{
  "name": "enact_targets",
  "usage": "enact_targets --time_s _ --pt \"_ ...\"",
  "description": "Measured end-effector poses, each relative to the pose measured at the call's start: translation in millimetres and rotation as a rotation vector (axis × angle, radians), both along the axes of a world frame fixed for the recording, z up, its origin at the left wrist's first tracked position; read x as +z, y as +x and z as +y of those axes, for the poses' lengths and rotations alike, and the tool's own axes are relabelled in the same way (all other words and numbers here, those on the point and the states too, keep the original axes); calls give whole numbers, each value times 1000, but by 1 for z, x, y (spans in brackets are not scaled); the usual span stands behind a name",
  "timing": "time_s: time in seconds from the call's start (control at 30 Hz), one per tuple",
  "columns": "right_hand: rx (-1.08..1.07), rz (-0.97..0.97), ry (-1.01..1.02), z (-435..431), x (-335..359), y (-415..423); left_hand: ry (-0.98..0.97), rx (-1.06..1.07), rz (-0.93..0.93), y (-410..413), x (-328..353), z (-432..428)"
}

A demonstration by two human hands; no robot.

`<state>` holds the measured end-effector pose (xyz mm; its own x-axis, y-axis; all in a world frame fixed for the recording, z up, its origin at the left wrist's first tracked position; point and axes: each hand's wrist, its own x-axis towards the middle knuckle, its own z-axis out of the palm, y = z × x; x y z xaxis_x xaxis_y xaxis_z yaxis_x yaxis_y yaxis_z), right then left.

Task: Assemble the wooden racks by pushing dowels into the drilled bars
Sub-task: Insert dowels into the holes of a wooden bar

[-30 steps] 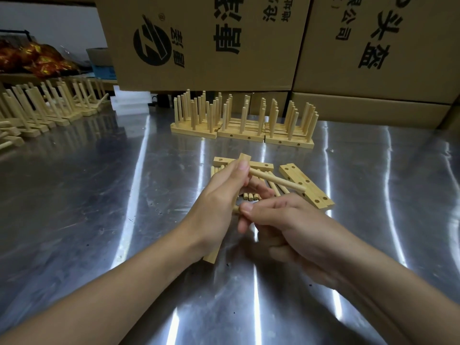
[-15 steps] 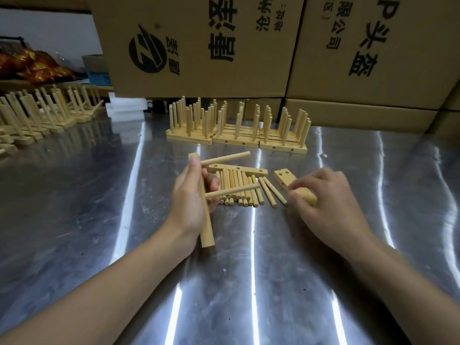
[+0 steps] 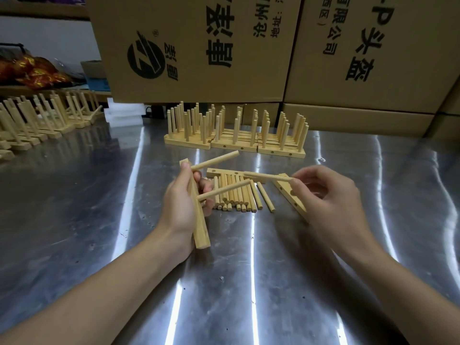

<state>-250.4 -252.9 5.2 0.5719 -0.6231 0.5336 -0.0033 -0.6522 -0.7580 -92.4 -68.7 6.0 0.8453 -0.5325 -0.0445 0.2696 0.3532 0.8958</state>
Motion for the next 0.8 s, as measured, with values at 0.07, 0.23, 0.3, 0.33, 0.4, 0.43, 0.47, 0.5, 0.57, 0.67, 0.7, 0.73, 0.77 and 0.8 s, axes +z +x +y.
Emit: enact_targets --time_s 0.07,0.23,0.3,0.33,0.4,0.43,0.47,0.5,0.57,0.67,0.7,0.73,0.77,0.8 --pt "195 -106 186 8 5 1 -53 -27 80 2 3 1" --pt "383 -173 271 23 11 2 -176 -113 279 6 6 3" --pt "421 -177 269 27 11 2 -212 -134 325 8 7 5" --pt "435 -180 261 28 11 3 -228 -144 338 9 7 6" --pt "447 -183 240 30 10 4 -246 -159 352 9 8 8" --pt "448 -181 228 30 10 4 -250 -161 358 9 9 8" --pt "453 -177 215 30 9 4 -254 -164 364 9 9 8" --pt "460 -173 202 30 9 4 -256 -166 369 8 9 8" --pt "472 -166 180 30 8 4 -259 -171 378 7 10 8" --pt "473 -162 152 30 6 5 -264 -180 387 6 10 8" --pt "475 -161 144 29 6 5 -263 -182 386 6 10 8" --pt "479 -158 138 29 5 5 -262 -183 384 6 10 8" --pt "482 -153 130 30 5 5 -261 -184 384 6 10 8" --pt "482 -146 122 30 4 5 -262 -185 387 6 10 8"
